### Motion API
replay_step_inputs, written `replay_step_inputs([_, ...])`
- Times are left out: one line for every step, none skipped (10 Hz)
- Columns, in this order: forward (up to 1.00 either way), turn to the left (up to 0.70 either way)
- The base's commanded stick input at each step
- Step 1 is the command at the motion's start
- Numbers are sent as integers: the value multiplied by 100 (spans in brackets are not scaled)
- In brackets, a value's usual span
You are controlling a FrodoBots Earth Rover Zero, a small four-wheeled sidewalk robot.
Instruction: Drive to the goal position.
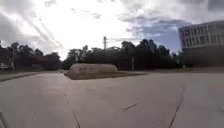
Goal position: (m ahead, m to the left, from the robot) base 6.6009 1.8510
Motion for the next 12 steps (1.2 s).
replay_step_inputs([70, 0])
replay_step_inputs([70, 0])
replay_step_inputs([70, 0])
replay_step_inputs([70, 0])
replay_step_inputs([70, 0])
replay_step_inputs([70, 0])
replay_step_inputs([70, 0])
replay_step_inputs([70, 0])
replay_step_inputs([70, 0])
replay_step_inputs([70, 0])
replay_step_inputs([70, 0])
replay_step_inputs([70, 0])
